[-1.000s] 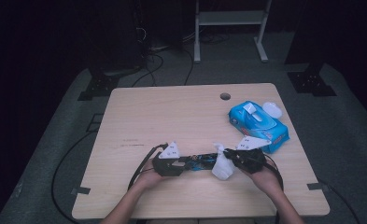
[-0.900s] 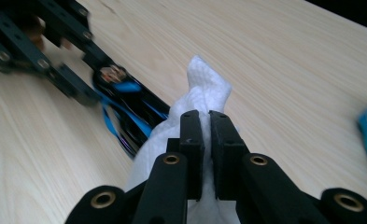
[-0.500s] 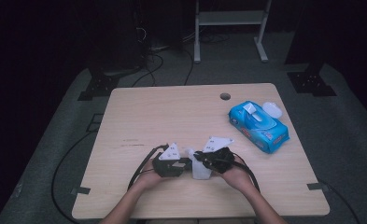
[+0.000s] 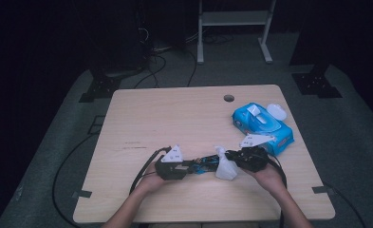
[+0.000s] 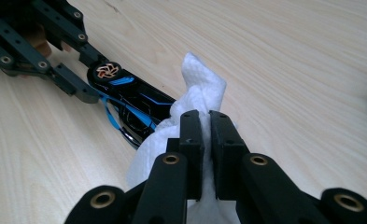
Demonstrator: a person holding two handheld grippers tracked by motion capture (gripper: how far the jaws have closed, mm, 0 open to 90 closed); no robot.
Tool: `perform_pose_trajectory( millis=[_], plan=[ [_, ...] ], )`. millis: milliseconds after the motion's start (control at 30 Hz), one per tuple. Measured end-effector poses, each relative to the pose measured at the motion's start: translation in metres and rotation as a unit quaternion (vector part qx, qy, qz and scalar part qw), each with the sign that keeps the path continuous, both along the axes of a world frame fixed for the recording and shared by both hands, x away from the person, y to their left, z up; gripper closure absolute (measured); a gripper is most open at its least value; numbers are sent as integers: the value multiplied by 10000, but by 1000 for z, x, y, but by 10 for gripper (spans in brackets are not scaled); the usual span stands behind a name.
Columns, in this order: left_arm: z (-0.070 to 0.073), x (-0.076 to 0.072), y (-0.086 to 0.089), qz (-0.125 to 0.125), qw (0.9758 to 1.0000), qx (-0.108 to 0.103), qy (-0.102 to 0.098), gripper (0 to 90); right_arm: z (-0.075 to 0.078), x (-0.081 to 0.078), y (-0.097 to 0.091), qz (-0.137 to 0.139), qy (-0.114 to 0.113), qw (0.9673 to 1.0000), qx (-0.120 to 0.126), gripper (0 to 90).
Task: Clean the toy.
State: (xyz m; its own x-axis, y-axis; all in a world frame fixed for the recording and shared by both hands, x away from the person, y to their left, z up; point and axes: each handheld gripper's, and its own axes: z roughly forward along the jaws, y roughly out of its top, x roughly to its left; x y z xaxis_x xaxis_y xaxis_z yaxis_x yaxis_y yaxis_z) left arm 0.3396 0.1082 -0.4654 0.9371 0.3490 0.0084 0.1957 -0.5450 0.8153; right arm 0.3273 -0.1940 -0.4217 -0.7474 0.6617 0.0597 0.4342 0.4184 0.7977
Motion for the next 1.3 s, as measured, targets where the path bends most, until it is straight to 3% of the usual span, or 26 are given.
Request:
perform_pose_trajectory(
  millis=[133,333,433,667,900,1000,1133,1300],
  plan=[
    [2,-1,2,29,9997,-175,188,608,-2,-3,0,-16,-45,10000,37,838],
    [8,-2,6,114,9986,-419,305,510,-4,-7,0,-27,-182,9998,30,838],
    [12,-1,8,212,9965,-682,431,477,-5,-8,0,-20,-252,9997,34,839],
    [25,11,8,422,9909,-1055,724,441,-7,-10,0,-29,-365,9993,57,840],
    [22,20,-2,579,9880,-892,1117,420,-8,-13,0,-13,-461,9989,27,840],
    [18,22,-1,640,9842,-1021,1299,411,-7,-14,0,-5,-473,9989,4,840],
    [15,21,-1,669,9815,-1101,1413,382,-7,-17,0,18,-487,9988,-1,840],
    [16,18,-3,592,9840,-981,1364,367,-7,-23,-1,70,-521,9986,-15,839]
  ],
)
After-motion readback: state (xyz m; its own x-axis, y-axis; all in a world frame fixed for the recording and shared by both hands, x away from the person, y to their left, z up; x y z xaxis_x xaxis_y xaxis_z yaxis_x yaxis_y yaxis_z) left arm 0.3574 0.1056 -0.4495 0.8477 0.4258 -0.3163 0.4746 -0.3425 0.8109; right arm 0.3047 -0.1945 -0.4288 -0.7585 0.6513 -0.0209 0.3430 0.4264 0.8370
